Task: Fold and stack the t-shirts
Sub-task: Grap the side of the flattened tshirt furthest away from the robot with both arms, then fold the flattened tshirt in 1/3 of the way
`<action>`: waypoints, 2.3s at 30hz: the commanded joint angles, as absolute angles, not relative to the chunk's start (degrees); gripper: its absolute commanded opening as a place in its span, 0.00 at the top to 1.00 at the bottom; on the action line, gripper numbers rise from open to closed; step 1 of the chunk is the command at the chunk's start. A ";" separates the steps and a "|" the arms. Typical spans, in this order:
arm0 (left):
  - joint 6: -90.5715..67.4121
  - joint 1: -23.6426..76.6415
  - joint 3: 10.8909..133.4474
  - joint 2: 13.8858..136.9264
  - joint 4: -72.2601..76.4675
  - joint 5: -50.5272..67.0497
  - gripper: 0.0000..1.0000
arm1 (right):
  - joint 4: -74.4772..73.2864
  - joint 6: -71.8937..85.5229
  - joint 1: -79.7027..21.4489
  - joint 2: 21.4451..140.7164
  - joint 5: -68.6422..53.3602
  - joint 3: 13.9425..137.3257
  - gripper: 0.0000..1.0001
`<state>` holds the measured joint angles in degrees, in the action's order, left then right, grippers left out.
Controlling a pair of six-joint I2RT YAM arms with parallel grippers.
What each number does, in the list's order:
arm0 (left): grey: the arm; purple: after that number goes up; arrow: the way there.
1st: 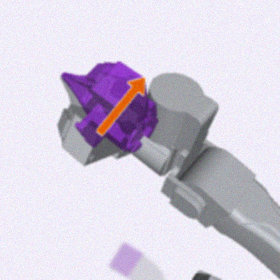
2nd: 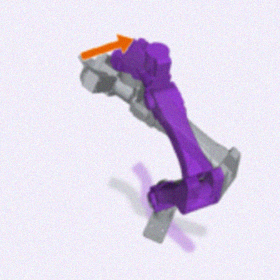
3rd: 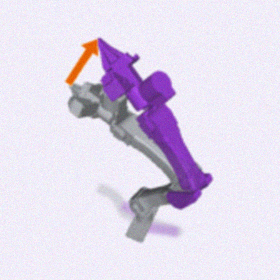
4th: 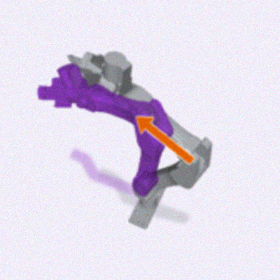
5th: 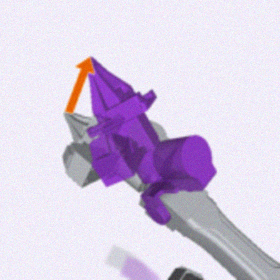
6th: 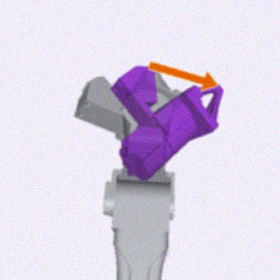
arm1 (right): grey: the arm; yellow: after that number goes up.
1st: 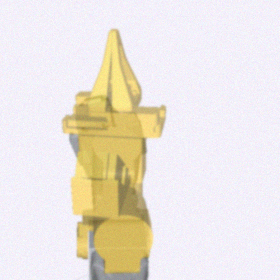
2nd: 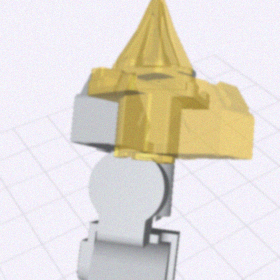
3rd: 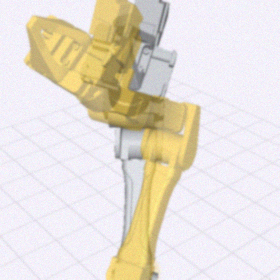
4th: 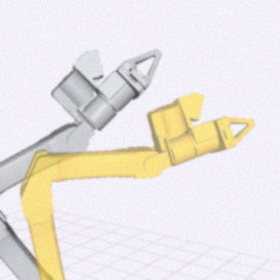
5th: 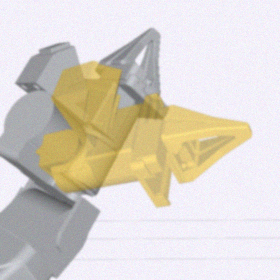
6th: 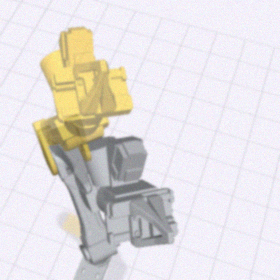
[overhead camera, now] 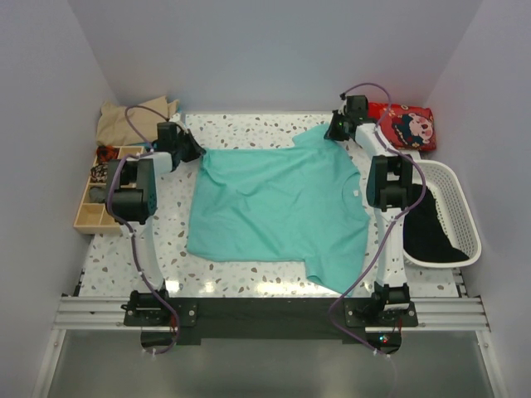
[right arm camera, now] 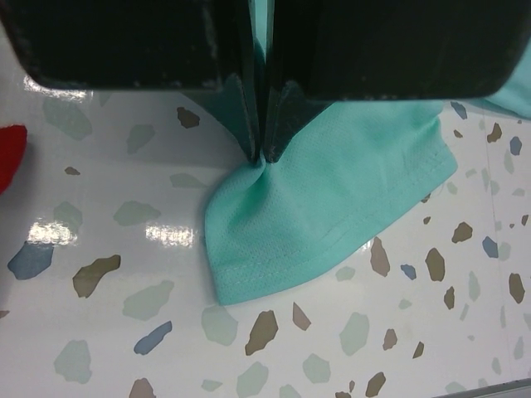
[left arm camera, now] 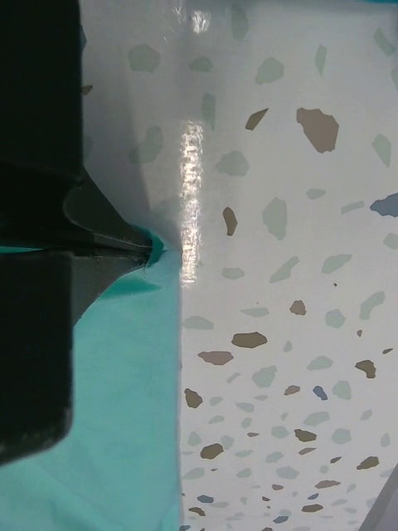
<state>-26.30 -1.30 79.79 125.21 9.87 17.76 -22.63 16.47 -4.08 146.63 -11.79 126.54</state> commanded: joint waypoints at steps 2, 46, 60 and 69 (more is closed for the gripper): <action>-26.72 -0.79 84.11 126.47 14.68 21.36 1.00 | -18.64 16.00 -4.13 145.37 -15.55 128.23 1.00; -29.62 -3.87 61.09 108.38 28.12 28.66 1.00 | -13.53 13.53 -1.23 117.25 -24.18 96.86 1.00; -28.48 -3.78 49.84 98.97 25.49 23.03 1.00 | -17.23 14.15 -1.67 108.02 -7.13 81.57 1.00; -25.22 -3.87 50.71 98.00 21.53 17.84 1.00 | -15.38 17.75 -1.58 104.68 4.39 74.35 1.00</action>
<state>-27.79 -3.92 49.54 99.90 22.39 20.86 -17.15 15.88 -1.54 106.65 -1.85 75.09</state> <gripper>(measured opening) 0.016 0.032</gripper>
